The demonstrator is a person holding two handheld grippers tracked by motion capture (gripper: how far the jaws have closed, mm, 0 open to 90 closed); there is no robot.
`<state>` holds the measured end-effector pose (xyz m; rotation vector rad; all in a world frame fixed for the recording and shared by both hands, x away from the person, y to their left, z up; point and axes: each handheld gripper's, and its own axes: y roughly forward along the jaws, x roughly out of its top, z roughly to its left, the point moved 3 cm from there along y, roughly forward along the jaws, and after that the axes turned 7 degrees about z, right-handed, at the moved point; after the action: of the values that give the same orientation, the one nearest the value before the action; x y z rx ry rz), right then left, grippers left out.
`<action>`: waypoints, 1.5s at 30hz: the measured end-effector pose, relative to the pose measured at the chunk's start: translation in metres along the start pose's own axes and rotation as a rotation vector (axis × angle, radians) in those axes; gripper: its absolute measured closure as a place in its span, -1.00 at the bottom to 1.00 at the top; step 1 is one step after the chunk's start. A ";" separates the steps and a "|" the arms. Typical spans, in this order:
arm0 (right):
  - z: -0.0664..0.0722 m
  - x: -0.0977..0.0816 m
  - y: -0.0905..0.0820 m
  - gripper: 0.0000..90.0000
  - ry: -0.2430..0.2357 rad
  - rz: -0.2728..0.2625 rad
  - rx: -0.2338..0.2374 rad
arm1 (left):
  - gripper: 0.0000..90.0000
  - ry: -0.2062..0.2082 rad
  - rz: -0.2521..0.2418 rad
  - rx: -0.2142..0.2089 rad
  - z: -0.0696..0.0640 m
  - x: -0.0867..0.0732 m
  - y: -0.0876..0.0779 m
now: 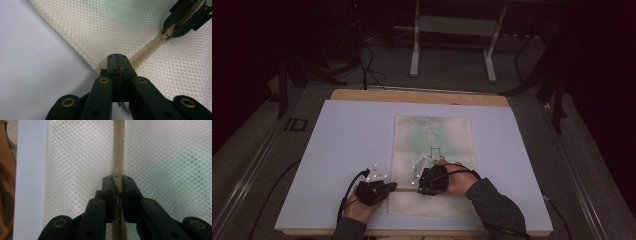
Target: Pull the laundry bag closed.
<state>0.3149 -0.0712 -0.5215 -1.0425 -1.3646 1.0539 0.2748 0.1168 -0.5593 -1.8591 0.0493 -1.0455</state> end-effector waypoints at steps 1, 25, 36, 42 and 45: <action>0.000 -0.001 0.000 0.83 0.001 0.002 0.000 | 0.99 0.000 0.000 0.000 0.000 0.000 0.000; 0.000 -0.010 -0.003 0.83 0.009 0.017 0.004 | 0.99 -0.001 0.002 -0.001 0.000 0.000 0.000; 0.000 -0.013 -0.006 0.83 0.009 0.023 0.004 | 0.99 -0.002 0.003 -0.002 0.000 0.000 0.000; 0.000 -0.014 -0.007 0.83 0.008 0.028 0.004 | 0.99 -0.003 0.004 -0.002 0.000 0.000 0.000; 0.000 -0.016 -0.007 0.83 0.011 0.029 0.004 | 0.99 -0.003 0.004 -0.002 0.000 0.000 0.000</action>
<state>0.3153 -0.0885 -0.5182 -1.0660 -1.3415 1.0701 0.2748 0.1169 -0.5592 -1.8618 0.0520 -1.0405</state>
